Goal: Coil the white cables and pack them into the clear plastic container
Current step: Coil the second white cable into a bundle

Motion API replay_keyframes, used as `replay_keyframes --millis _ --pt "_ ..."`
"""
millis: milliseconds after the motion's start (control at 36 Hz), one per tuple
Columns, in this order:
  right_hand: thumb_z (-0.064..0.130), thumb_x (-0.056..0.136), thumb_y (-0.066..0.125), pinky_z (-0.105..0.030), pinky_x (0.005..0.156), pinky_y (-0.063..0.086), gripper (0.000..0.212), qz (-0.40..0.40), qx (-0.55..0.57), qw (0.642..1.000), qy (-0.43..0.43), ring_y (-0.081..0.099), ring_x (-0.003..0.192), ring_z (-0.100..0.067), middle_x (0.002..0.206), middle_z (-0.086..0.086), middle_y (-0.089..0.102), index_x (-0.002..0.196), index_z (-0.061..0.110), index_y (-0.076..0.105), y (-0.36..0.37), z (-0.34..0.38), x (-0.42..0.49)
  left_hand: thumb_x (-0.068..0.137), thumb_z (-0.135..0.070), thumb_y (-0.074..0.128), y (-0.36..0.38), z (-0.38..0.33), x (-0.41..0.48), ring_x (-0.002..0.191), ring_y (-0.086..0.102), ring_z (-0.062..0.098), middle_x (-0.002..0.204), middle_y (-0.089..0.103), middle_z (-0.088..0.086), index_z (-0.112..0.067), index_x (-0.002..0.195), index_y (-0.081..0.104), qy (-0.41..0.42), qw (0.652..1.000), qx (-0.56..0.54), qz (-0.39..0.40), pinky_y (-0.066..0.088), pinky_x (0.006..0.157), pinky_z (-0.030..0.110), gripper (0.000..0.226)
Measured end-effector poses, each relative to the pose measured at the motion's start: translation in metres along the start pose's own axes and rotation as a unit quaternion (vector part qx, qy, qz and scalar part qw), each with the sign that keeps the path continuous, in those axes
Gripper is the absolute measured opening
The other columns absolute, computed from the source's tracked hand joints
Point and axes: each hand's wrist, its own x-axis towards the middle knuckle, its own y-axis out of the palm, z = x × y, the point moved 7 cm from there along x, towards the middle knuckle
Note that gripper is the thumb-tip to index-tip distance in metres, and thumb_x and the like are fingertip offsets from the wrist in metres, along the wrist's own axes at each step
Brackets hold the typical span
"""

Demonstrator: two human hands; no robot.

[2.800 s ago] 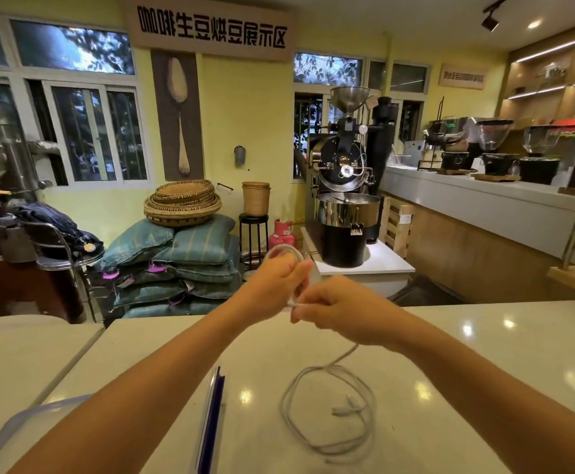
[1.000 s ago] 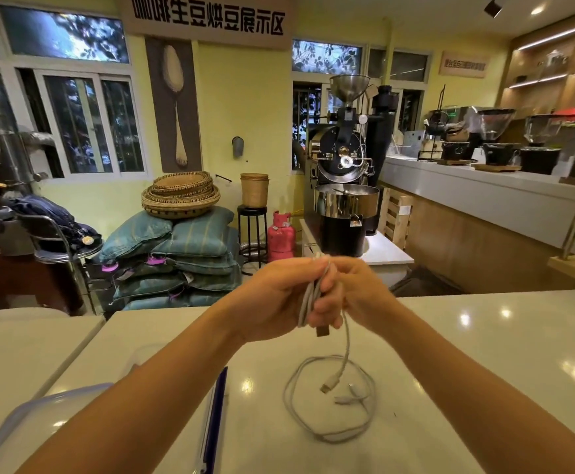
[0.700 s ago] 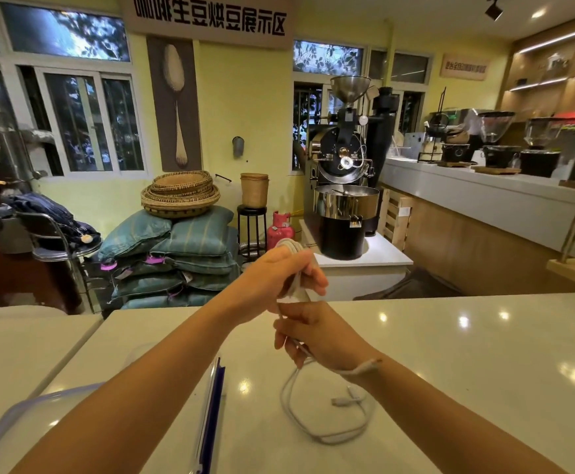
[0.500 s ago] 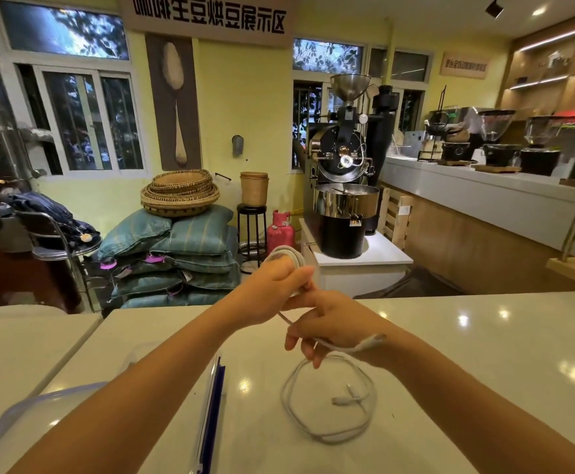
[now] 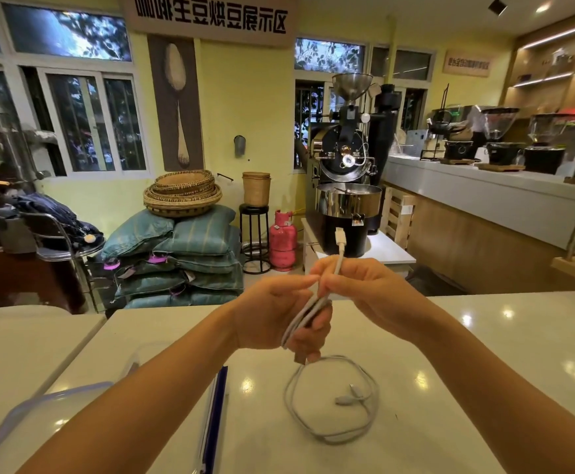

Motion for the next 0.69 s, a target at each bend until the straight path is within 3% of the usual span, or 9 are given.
replay_keyframes --millis 111,250,306,417,528,694 --pt "0.027 0.087 0.049 -0.018 0.074 0.053 0.027 0.02 -0.003 0.999 0.034 0.065 0.081 0.0 0.079 0.017 0.071 0.093 0.004 0.064 0.006 -0.004 -0.003 0.079 -0.021 0.065 0.011 0.002 0.003 0.053 0.053 0.003 0.06 0.057 -0.009 -0.011 0.07 0.051 0.004 0.997 0.005 0.08 0.051 0.064 0.019 0.02" --pt "0.015 0.093 0.041 -0.016 0.067 0.055 0.023 -0.071 -0.057 0.996 0.013 0.062 0.076 -0.006 0.081 0.001 0.063 0.078 0.018 0.059 0.004 -0.001 -0.003 0.082 -0.023 0.062 0.004 -0.001 0.0 0.057 0.054 0.002 0.063 0.056 -0.01 -0.011 0.084 0.058 -0.002 0.998 0.022 0.057 0.052 0.071 0.021 0.013" --pt "0.016 0.094 0.039 -0.015 0.065 0.054 0.025 -0.111 -0.064 0.992 0.001 0.059 0.074 -0.008 0.077 0.0 0.059 0.075 0.017 0.056 0.0 -0.001 -0.003 0.081 -0.027 0.063 -0.001 -0.005 -0.001 0.059 0.054 0.004 0.065 0.056 -0.009 -0.014 0.088 0.061 -0.007 0.999 0.04 0.027 0.053 0.074 0.022 0.015" --pt "0.019 0.095 0.037 -0.027 0.072 0.049 0.027 -0.198 -0.089 0.976 -0.026 0.053 0.074 -0.016 0.073 -0.003 0.054 0.073 0.017 0.051 -0.007 0.0 -0.003 0.08 -0.034 0.06 -0.007 -0.015 -0.006 0.059 0.055 0.005 0.064 0.057 -0.008 -0.012 0.088 0.06 0.0 0.994 0.095 -0.049 0.054 0.072 0.022 0.023" --pt "0.02 0.096 0.035 -0.008 0.055 0.044 0.028 -0.262 -0.1 0.958 -0.057 0.05 0.057 -0.002 0.066 0.0 0.048 0.07 0.018 0.046 -0.011 0.003 -0.003 0.089 -0.025 0.043 -0.01 -0.024 -0.007 0.053 0.054 0.004 0.055 0.056 -0.01 -0.009 0.085 0.057 0.014 0.977 0.161 -0.142 0.053 0.069 0.021 0.022" --pt "0.02 0.097 0.035 -0.007 0.052 0.041 0.03 -0.306 -0.095 0.943 -0.086 0.044 0.06 -0.009 0.065 0.0 0.046 0.068 0.018 0.043 -0.015 0.006 0.001 0.095 -0.017 0.036 -0.015 -0.035 -0.012 0.045 0.048 0.003 0.05 0.05 -0.009 -0.013 0.075 0.056 0.063 0.929 0.232 -0.282 0.048 0.067 0.026 0.028"
